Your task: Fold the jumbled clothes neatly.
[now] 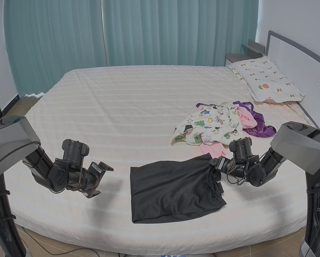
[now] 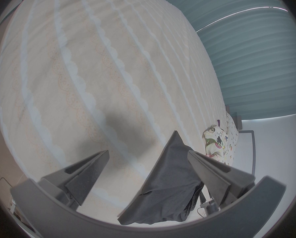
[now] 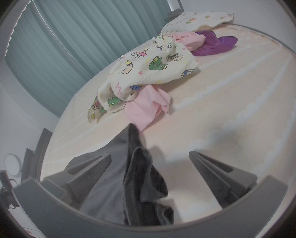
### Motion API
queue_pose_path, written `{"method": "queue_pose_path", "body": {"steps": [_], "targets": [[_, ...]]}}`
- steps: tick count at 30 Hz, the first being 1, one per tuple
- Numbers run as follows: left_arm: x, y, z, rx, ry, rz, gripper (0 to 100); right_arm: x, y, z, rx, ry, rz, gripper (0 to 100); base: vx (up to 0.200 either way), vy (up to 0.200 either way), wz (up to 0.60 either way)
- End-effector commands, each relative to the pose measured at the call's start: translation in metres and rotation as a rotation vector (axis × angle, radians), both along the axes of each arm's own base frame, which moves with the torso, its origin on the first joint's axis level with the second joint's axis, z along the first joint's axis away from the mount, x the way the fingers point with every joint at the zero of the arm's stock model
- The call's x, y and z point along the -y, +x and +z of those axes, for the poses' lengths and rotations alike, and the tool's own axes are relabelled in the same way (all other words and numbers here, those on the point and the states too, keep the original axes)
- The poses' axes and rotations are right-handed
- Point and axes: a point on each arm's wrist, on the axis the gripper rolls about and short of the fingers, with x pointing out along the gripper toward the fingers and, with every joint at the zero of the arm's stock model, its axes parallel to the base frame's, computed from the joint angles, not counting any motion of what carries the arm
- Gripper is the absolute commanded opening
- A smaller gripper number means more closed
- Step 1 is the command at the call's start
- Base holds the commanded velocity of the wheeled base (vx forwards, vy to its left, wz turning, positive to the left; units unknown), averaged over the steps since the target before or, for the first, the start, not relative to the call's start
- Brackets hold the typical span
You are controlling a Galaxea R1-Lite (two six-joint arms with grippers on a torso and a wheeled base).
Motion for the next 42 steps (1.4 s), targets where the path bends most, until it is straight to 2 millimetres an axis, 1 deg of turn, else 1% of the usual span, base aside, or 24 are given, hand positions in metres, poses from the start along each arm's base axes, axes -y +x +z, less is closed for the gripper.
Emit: {"method": "queue_pose_path", "body": {"steps": [1,3,5,8,9,11,17,19,20,22,23,26,29,32,33,35,39,40,42], "targets": [[0.000,0.000,-0.001,-0.002,0.000,0.001,100,0.011,-0.025,0.024,-0.007,0.044,0.025,100,0.000,0.000,0.00],[0.000,0.000,0.000,0.000,0.000,0.001,100,0.016,-0.030,0.023,-0.017,0.026,0.029,100,0.000,0.000,0.00],[0.000,0.000,0.000,0.000,0.000,0.001,100,0.020,-0.045,0.018,-0.049,-0.006,0.067,100,0.000,0.000,0.00],[0.000,0.000,0.000,0.000,0.000,0.001,100,0.021,-0.061,0.010,-0.070,-0.040,0.130,100,0.000,0.000,0.00],[0.000,0.000,0.000,0.000,0.000,0.001,100,0.021,-0.062,0.009,-0.071,-0.041,0.133,100,0.000,0.000,0.00],[0.000,0.000,0.000,0.000,0.000,0.001,100,0.021,-0.075,0.003,-0.053,-0.079,0.190,100,0.000,0.000,0.00],[0.000,0.000,0.000,0.000,0.001,0.000,100,0.004,-0.098,-0.005,-0.034,-0.102,0.285,100,0.000,0.000,0.00],[0.000,0.000,0.000,0.000,0.001,0.000,100,0.002,-0.101,-0.005,-0.040,-0.103,0.295,100,0.000,0.000,0.00],[0.000,0.000,-0.001,-0.001,0.001,-0.002,100,-0.002,-0.106,-0.007,-0.052,-0.107,0.314,100,0.000,0.000,0.00],[0.000,0.000,-0.001,-0.001,0.001,0.000,100,-0.005,-0.110,-0.010,-0.064,-0.115,0.328,100,0.000,0.000,0.00],[0.000,0.000,-0.001,-0.001,0.001,0.000,100,-0.006,-0.111,-0.013,-0.073,-0.117,0.333,0,0.000,0.000,0.00],[0.000,0.000,-0.001,-0.003,0.001,0.000,100,-0.006,-0.111,-0.013,-0.068,-0.119,0.327,0,0.000,0.000,0.00],[0.000,0.000,0.000,-0.001,0.001,0.000,100,-0.004,-0.113,-0.008,-0.062,-0.119,0.322,0,0.000,0.000,0.00],[0.000,0.000,-0.001,-0.003,0.001,-0.002,100,0.001,-0.122,-0.004,-0.072,-0.122,0.320,0,0.000,0.000,0.00],[0.000,0.000,-0.001,-0.003,0.001,-0.002,100,0.001,-0.122,-0.004,-0.072,-0.122,0.320,0,0.000,0.000,0.00],[0.000,0.000,-0.001,-0.003,0.001,-0.002,100,0.005,-0.132,-0.003,-0.092,-0.124,0.323,0,0.000,0.000,0.00],[0.000,0.000,0.000,-0.001,0.001,-0.002,100,0.008,-0.139,-0.002,-0.107,-0.123,0.319,0,0.000,0.000,0.00],[0.000,0.000,-0.001,-0.002,0.002,-0.002,100,0.011,-0.144,-0.001,-0.117,-0.123,0.321,0,0.000,0.000,0.00],[0.000,0.000,-0.001,-0.001,0.002,-0.003,100,0.012,-0.146,-0.001,-0.121,-0.123,0.322,0,0.000,0.000,0.00]]}}
